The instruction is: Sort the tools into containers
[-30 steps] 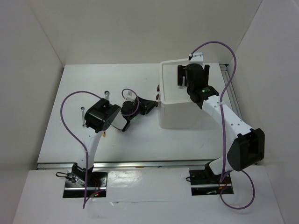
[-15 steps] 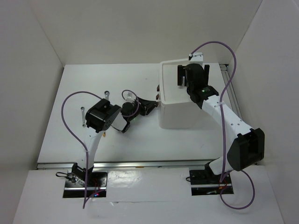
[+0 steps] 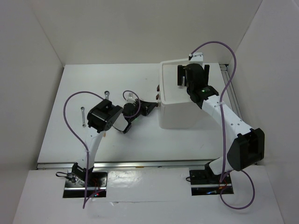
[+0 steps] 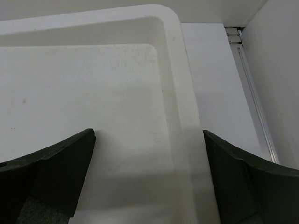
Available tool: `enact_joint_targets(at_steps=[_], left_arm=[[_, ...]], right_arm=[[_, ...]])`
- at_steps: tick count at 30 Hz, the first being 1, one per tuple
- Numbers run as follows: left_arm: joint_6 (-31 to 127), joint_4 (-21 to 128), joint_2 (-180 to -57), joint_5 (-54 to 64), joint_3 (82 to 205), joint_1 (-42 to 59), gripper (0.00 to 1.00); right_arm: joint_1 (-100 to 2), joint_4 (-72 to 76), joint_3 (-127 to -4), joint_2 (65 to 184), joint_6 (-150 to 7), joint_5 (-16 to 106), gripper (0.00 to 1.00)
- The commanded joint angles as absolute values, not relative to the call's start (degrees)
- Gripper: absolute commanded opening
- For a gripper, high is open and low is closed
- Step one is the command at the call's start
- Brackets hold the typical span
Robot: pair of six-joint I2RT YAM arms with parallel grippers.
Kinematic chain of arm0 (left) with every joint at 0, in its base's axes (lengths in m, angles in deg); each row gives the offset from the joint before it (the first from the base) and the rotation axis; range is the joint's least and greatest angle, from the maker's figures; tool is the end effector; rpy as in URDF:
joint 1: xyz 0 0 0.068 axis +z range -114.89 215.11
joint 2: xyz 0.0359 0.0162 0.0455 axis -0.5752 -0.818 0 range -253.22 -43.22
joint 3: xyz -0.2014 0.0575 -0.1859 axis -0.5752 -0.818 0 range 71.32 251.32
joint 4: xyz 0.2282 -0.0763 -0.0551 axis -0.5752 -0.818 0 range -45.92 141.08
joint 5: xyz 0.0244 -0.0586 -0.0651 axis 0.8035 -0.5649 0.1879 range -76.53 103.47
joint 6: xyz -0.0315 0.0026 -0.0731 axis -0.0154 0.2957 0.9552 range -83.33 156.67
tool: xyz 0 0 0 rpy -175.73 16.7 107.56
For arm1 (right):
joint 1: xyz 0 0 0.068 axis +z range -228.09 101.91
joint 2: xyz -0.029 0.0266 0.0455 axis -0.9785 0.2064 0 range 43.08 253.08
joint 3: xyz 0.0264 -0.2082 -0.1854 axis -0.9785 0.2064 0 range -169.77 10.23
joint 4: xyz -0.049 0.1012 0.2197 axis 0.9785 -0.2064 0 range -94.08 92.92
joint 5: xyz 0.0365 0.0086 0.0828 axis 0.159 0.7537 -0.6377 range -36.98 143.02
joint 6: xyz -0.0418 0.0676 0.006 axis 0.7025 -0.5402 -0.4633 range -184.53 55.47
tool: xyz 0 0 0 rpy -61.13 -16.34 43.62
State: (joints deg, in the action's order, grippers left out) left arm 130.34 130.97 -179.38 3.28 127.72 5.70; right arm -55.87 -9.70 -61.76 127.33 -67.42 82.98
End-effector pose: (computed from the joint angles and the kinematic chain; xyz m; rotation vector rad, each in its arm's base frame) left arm 0.3923 -0.2351 0.0868 -0.8599 1.6864 -1.7416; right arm 0.3377 0.1008 0.3374 0.0009 1.9514 -0.2354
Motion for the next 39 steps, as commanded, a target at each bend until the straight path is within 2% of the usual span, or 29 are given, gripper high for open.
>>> enact_joint_targets(at_steps=[1,6,16,26,27,28,30,31,32,33,34,35,36,37,39], left_arm=[[132.9,156.5,-181.6,0.8,128.4,4.0,0.00],[130.9,155.9,-177.2,-0.4,122.8,5.9,0.00],[124.7,150.4,-165.9,-5.9,110.1,17.6,0.00],[122.8,145.6,-159.2,-11.7,106.0,28.0,0.00],[121.7,143.8,-157.8,-12.5,106.0,28.0,0.04],[119.4,139.5,-154.0,-12.5,106.6,28.0,0.26],[113.9,132.6,-149.0,-13.2,108.0,28.0,0.39],[111.7,127.9,-146.3,-13.2,109.1,28.0,0.50],[109.1,121.5,-140.6,-13.2,110.8,28.0,0.55],[101.6,102.9,-137.8,-11.7,116.6,28.0,0.59],[97.7,92.8,-135.2,-9.2,119.9,28.0,0.64],[94.2,82.8,-131.5,-0.9,127.5,27.4,0.80],[91.3,62.6,-131.5,3.2,132.0,26.8,0.90],[86.5,54.5,-131.5,6.2,136.6,26.8,1.00],[84.1,38.1,-136.0,11.5,150.9,28.2,1.00]], right_arm=[[-50.2,-23.4,-56.1,135.7,-73.0,68.8,1.00],[-50.2,-23.4,-56.1,135.7,-73.0,68.8,1.00],[-49.7,-23.4,-56.7,135.7,-73.0,68.2,1.00],[-49.7,-24.0,-56.7,136.2,-73.0,68.2,1.00],[-49.7,-24.0,-56.7,136.2,-73.0,68.2,1.00],[-49.7,-24.0,-56.7,136.2,-73.0,68.2,1.00],[-49.7,-24.0,-56.7,136.2,-73.0,68.2,1.00],[-49.7,-24.0,-56.7,136.2,-73.0,68.2,1.00],[-49.7,-24.0,-56.7,136.2,-73.0,68.2,1.00],[-49.7,-24.0,-56.7,136.2,-72.4,67.6,1.00],[-49.7,-24.0,-57.2,136.2,-72.4,67.6,1.00],[-49.7,-24.0,-57.2,136.2,-72.4,67.6,1.00],[-49.7,-24.0,-57.2,136.2,-72.4,67.6,1.00],[-49.7,-24.0,-57.2,136.8,-72.4,67.6,1.00],[-49.7,-24.0,-57.2,136.8,-72.4,66.9,1.00]])
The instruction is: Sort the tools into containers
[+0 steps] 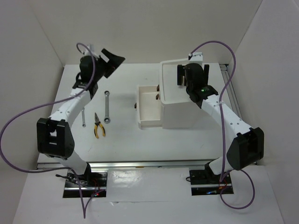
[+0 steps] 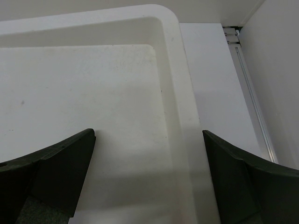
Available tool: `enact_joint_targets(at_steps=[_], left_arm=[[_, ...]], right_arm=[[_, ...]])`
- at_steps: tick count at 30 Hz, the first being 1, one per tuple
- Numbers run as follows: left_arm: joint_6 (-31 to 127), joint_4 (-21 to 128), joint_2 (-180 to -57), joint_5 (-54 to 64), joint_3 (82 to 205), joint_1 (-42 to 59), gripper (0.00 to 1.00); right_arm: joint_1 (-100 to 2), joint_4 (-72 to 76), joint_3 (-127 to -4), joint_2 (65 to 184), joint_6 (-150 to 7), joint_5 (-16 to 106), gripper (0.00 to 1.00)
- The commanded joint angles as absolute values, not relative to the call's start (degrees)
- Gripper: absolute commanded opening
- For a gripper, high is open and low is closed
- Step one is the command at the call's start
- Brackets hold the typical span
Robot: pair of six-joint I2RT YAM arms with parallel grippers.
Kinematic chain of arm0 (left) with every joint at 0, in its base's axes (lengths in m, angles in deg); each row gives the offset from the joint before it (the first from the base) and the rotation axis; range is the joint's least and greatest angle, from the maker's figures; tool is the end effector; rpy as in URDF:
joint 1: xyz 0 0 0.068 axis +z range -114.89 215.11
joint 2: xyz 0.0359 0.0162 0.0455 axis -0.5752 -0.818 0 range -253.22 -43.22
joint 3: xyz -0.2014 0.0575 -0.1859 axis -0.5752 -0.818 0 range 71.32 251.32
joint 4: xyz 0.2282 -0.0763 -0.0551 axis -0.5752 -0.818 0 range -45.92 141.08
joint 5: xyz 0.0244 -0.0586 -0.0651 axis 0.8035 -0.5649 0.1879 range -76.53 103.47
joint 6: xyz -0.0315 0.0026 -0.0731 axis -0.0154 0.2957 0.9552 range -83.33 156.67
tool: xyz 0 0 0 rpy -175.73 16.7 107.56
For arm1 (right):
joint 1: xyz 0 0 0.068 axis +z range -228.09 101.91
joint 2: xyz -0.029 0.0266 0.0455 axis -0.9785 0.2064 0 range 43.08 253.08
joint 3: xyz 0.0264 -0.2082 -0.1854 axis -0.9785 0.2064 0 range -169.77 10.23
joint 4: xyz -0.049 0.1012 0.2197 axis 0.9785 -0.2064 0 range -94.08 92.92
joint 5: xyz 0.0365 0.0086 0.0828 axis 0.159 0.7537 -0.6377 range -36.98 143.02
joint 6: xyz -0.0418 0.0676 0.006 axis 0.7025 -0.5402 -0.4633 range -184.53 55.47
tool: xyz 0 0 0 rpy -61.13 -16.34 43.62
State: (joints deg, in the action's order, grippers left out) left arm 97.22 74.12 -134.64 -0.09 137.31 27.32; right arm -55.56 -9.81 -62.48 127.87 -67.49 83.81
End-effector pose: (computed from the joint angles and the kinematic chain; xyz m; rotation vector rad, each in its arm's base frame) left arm 0.3943 -0.0702 0.3347 -0.5876 1.6257 -1.0943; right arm 0.3394 0.1027 0.3387 0.0067 1.9476 -0.2446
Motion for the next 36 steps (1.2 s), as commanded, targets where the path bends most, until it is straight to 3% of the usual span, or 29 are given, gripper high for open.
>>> enact_joint_targets(at_steps=[1,3,7,29,34,35,36], left_arm=[[80.3,27.0,-141.3,12.6,155.2,29.9,1.00],[77.0,17.0,-146.6,18.2,165.9,30.5,1.00],[70.3,7.7,-154.6,22.2,172.0,31.7,1.00],[62.8,5.0,-167.8,21.4,168.1,29.6,0.97],[62.0,3.3,-170.7,22.5,169.1,30.6,0.77],[61.2,3.3,-171.3,21.6,169.1,30.6,0.51],[61.2,2.0,-171.8,23.0,169.1,30.6,0.43]], right_arm=[[-49.7,-24.0,-57.2,136.8,-72.4,66.9,1.00],[-49.7,-24.0,-57.2,136.8,-72.4,66.3,1.00],[-49.2,-23.4,-56.7,136.8,-72.4,65.8,1.00],[-49.2,-22.3,-55.5,133.3,-72.4,66.2,1.00],[-49.2,-22.3,-55.5,132.7,-72.4,67.3,1.00],[-49.2,-22.3,-55.5,132.7,-72.4,67.3,1.00],[-49.2,-22.3,-55.5,132.7,-72.4,67.9,1.00]])
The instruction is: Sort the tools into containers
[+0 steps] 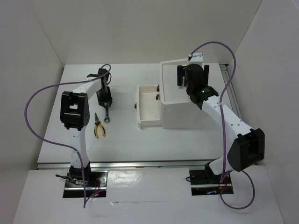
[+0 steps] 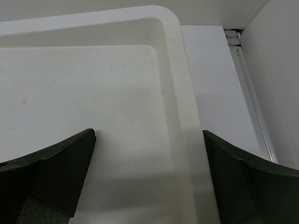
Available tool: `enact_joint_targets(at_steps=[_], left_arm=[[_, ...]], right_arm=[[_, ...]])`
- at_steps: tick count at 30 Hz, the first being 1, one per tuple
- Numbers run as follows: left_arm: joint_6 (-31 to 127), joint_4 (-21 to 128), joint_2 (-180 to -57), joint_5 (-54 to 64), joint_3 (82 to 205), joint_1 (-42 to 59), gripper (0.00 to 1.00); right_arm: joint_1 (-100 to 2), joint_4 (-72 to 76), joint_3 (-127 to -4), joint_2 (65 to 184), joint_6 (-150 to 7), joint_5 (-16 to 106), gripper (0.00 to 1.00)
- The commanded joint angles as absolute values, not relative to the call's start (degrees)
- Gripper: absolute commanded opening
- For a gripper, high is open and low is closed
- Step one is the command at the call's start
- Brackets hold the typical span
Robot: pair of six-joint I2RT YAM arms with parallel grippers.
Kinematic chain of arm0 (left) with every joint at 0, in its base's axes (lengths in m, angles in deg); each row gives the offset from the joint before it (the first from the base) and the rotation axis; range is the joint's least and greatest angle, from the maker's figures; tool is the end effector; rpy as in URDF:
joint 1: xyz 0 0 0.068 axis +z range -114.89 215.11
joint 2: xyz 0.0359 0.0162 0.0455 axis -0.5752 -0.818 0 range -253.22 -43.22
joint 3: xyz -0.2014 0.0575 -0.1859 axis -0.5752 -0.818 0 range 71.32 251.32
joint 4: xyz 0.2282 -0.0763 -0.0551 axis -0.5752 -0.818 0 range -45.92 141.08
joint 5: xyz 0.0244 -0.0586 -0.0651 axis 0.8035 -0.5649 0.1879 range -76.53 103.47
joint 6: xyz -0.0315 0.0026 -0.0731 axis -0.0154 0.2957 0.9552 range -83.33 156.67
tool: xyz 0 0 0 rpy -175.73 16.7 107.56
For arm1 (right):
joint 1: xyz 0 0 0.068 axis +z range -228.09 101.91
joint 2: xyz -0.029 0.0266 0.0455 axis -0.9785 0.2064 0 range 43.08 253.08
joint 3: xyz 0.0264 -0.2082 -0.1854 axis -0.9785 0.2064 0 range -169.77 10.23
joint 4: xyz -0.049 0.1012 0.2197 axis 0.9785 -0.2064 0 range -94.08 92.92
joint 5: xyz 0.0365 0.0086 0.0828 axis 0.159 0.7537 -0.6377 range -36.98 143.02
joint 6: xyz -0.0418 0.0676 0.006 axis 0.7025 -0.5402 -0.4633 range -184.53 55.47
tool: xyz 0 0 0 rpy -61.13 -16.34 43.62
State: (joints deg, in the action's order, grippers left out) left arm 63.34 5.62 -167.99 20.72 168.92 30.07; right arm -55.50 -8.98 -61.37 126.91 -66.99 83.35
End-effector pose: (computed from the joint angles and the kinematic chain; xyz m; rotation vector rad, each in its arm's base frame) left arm 0.4477 -0.0308 0.1496 -0.5550 2.7603 0.0540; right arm 0.3358 0.1021 0.3390 -0.0037 1.9389 -0.2370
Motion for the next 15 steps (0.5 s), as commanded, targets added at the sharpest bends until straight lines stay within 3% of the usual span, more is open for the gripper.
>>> enact_joint_targets(at_steps=[1,3,5,6,7,11,15], left_arm=[[60.5,2.0,-172.5,23.1,169.1,30.6,0.39],[60.5,2.0,-173.1,24.3,167.7,30.6,0.27],[60.0,2.0,-173.7,23.0,166.9,30.6,0.21],[60.0,2.0,-173.7,23.5,166.4,30.6,0.14],[60.0,2.0,-175.1,22.8,166.4,30.6,0.00],[60.5,2.0,-175.8,22.6,167.7,30.6,0.00],[61.0,11.7,-163.3,16.3,164.6,30.6,0.00]], right_arm=[[-49.2,-22.3,-55.5,132.7,-72.4,67.9,1.00],[-49.2,-22.3,-55.5,132.1,-72.4,67.9,1.00],[-49.7,-22.3,-55.5,131.5,-72.4,67.9,1.00],[-49.7,-22.3,-55.5,131.5,-72.4,67.9,1.00],[-49.7,-22.3,-55.5,130.7,-72.4,67.9,1.00],[-49.7,-22.3,-55.5,129.7,-72.4,67.9,1.00],[-49.7,-22.3,-56.1,129.7,-72.4,67.3,1.00]])
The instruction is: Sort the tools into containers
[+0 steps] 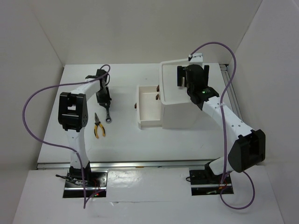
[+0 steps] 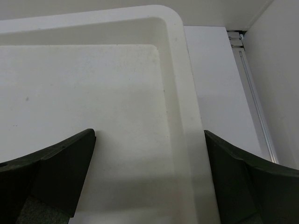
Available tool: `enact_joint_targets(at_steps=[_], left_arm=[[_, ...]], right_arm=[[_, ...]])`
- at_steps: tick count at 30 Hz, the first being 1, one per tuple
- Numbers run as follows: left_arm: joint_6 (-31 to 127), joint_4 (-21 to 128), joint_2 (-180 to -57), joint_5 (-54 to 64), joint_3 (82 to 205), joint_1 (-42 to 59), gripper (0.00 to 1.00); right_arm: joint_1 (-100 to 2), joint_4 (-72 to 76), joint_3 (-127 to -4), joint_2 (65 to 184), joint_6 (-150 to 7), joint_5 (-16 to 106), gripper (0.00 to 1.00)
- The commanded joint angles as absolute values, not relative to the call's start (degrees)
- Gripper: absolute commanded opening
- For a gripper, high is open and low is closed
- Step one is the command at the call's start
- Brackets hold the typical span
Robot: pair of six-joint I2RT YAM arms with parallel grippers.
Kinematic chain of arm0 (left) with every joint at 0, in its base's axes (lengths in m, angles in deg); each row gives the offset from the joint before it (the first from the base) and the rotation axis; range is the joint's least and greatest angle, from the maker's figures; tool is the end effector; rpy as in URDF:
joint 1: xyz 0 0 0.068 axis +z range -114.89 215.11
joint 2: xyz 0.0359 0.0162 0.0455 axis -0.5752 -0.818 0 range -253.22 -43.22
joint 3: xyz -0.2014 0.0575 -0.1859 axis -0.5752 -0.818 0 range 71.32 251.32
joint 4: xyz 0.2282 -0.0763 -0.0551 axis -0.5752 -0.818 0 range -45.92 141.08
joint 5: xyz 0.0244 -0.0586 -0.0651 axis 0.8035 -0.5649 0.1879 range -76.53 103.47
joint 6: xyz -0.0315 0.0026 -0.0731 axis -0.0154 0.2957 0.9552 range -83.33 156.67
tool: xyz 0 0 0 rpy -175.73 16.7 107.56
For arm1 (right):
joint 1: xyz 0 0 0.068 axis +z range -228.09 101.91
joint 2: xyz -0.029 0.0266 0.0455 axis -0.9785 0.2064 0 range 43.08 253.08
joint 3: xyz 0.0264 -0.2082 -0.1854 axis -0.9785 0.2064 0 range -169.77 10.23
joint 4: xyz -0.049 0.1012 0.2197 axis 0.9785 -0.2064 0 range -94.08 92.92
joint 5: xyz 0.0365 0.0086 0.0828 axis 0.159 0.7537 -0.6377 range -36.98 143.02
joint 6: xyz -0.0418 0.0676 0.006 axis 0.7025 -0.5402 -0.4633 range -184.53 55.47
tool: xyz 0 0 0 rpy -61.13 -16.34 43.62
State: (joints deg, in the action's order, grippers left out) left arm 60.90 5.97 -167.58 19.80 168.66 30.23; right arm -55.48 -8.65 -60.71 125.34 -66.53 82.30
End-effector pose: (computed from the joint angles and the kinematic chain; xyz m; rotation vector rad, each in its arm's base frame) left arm 0.4474 -0.0306 0.1515 -0.4966 2.7680 0.0393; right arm 0.3299 0.1010 0.3442 -0.0161 1.9230 -0.2158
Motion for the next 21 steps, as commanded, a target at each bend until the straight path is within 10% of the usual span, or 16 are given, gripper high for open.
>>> enact_joint_targets(at_steps=[1,21], left_arm=[[61.5,14.1,-160.1,12.6,161.7,31.2,0.00],[70.7,47.4,-134.4,-13.8,158.9,23.8,0.00]], right_arm=[[-49.7,-22.3,-56.1,129.7,-72.4,67.3,1.00],[-50.3,-22.3,-56.1,130.2,-72.4,67.2,1.00]])
